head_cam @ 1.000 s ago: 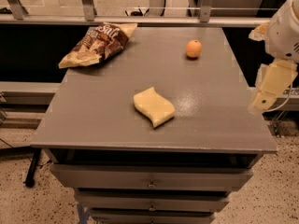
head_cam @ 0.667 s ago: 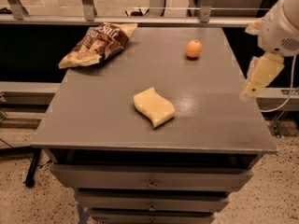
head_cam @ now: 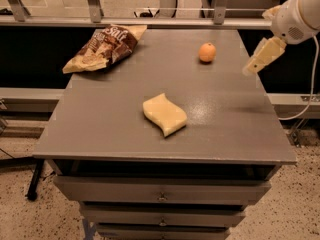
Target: Move orange near brown chip bag
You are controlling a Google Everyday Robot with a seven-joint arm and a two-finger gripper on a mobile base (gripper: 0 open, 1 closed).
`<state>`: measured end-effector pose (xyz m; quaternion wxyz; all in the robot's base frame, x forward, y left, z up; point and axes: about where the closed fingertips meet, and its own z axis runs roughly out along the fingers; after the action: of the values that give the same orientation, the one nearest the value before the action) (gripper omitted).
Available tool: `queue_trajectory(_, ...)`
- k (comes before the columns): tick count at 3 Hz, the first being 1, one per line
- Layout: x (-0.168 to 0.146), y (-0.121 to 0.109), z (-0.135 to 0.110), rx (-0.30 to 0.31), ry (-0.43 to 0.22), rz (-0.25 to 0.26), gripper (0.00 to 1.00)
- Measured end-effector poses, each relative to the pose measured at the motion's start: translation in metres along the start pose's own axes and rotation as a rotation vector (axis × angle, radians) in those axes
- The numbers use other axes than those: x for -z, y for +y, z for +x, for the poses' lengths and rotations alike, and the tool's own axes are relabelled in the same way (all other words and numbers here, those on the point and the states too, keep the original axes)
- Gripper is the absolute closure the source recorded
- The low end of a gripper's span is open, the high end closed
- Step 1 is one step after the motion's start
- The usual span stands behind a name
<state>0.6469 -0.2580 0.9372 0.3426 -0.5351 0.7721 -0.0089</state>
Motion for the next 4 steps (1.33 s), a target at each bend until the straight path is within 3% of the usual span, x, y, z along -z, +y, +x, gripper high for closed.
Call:
queue_trajectory(1, -0.031, -0.039, -0.003, -0.109, -0.158, 0.026, 0.0)
queue_trajectory(2, -0.063, -0.057, -0.006, -0.205, -0.269, 0.022, 0.0)
queue_trajectory(4, -0.122, -0.052, -0.014, -0.329, -0.382, -0.018, 0.0)
